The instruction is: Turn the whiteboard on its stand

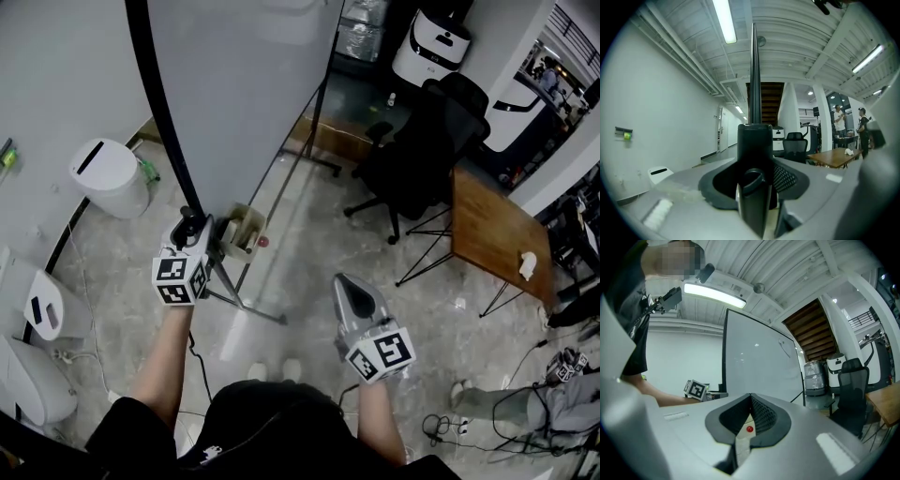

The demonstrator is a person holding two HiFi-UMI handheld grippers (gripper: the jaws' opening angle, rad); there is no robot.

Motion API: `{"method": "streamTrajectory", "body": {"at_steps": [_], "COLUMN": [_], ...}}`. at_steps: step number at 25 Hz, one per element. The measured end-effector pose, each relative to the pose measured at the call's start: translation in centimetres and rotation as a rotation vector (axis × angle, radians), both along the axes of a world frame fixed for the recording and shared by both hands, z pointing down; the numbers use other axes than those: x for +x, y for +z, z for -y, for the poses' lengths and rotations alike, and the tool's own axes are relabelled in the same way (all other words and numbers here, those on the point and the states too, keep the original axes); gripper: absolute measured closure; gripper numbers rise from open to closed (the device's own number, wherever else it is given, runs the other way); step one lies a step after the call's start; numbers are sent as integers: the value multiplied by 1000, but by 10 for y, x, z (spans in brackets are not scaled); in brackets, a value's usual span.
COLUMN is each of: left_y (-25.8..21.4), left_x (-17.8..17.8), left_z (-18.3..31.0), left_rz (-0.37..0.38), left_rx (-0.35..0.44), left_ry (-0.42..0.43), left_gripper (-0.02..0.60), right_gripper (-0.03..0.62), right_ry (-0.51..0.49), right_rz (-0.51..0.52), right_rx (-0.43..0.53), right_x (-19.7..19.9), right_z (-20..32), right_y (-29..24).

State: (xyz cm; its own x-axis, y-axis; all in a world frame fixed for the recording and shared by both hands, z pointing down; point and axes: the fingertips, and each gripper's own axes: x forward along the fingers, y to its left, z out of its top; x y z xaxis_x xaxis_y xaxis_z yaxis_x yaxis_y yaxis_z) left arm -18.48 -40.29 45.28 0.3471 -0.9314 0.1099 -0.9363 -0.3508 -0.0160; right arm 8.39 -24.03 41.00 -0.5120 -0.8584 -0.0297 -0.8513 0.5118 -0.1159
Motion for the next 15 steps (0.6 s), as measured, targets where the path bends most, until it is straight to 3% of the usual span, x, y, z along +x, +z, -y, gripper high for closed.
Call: {"method": "streamTrajectory", "body": {"at_steps": [12, 15], "left_y": [0, -1], "left_x": [-1, 1], "left_z": [0, -3], "left_rz": [6, 9], "left_rx": [12, 15], "left_ry": [-4, 3], "left_gripper": [383, 356], "right_gripper": [585, 585], "right_ry": [4, -3], "right_rz": [6, 9], "right_rx": [18, 18], "right_x": [5, 3], "right_z": [-2, -4], "right_y": [-4, -4]}}
